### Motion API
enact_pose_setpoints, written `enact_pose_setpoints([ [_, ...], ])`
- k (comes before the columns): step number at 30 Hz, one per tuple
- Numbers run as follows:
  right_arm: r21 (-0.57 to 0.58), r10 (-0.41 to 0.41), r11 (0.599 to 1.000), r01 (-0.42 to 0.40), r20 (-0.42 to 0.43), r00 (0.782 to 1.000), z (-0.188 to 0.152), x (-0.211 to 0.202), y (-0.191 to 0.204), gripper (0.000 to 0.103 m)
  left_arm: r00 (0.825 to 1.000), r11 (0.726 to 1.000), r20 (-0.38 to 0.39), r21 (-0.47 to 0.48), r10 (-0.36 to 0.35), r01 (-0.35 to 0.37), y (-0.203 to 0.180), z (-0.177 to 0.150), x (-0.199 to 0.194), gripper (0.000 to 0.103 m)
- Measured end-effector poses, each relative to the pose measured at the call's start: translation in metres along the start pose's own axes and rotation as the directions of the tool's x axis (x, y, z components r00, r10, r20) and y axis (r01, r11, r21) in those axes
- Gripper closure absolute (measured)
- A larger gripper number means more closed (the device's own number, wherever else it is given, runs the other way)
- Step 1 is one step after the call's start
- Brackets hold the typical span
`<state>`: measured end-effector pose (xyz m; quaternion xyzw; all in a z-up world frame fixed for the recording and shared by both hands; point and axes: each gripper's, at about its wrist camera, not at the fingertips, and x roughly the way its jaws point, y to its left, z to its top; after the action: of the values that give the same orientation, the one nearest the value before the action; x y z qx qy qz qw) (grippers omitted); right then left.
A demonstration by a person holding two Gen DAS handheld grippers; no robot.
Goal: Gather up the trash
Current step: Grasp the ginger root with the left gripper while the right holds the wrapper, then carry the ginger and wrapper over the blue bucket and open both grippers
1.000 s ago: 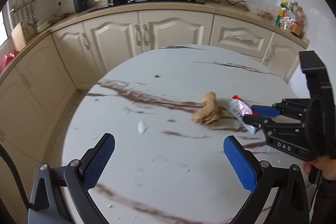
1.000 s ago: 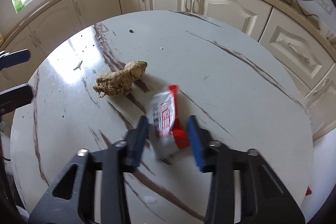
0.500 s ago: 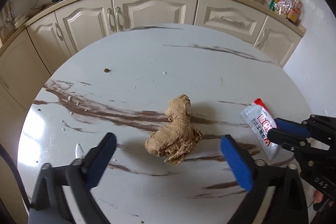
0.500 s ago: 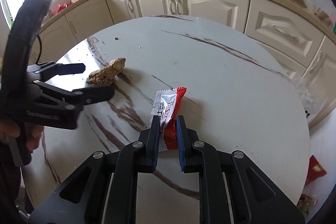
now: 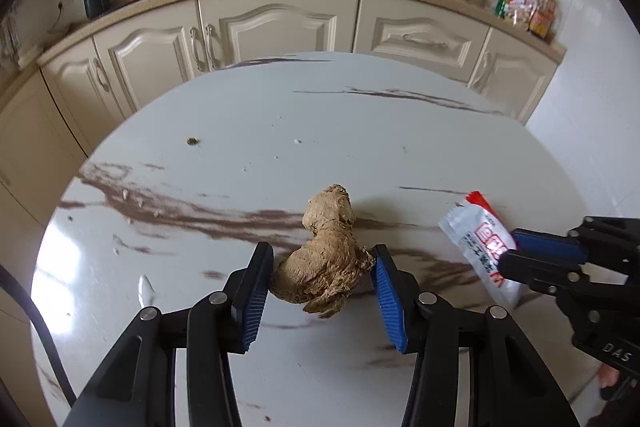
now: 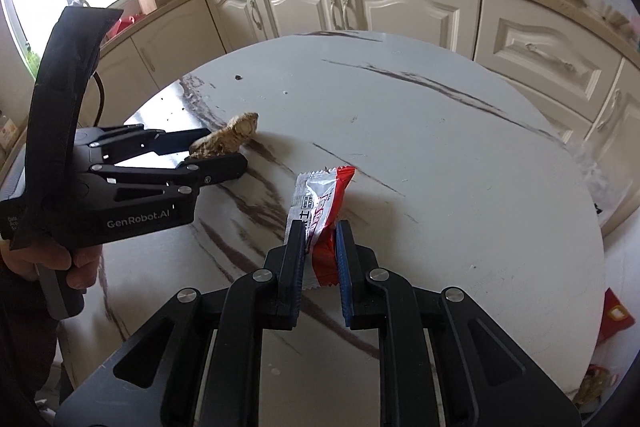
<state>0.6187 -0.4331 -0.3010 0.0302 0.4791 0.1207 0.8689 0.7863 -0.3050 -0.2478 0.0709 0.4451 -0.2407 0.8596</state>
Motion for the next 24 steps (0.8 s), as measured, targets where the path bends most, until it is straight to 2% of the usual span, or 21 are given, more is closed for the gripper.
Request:
enact_pose_setpoints([
  [5, 0.006, 0.006, 1.0, -0.006, 0.024, 1.0, 0.002, -0.011, 0.007, 0.088, 0.999, 1.0, 0.035, -0.011, -0.02, 0.02, 0.011, -0.014, -0.034, 0.058],
  [12, -0.013, 0.019, 1.0, -0.019, 0.064, 0.998, 0.01, -0.035, 0.036, 0.088, 0.991, 0.999, 0.131, -0.02, -0.036, 0.038, 0.018, -0.037, -0.105, 0.058],
  [19, -0.073, 0.041, 0.997, -0.033, 0.11, 0.993, 0.013, -0.063, 0.099, 0.088, 0.976, 0.998, 0.215, -0.043, -0.038, 0.049, 0.039, -0.086, -0.183, 0.058],
  [24, -0.134, 0.087, 0.989, -0.07, 0.121, 0.989, 0.016, -0.072, 0.162, 0.088, 0.961, 0.994, 0.278, -0.105, -0.001, 0.032, 0.075, -0.136, -0.245, 0.058],
])
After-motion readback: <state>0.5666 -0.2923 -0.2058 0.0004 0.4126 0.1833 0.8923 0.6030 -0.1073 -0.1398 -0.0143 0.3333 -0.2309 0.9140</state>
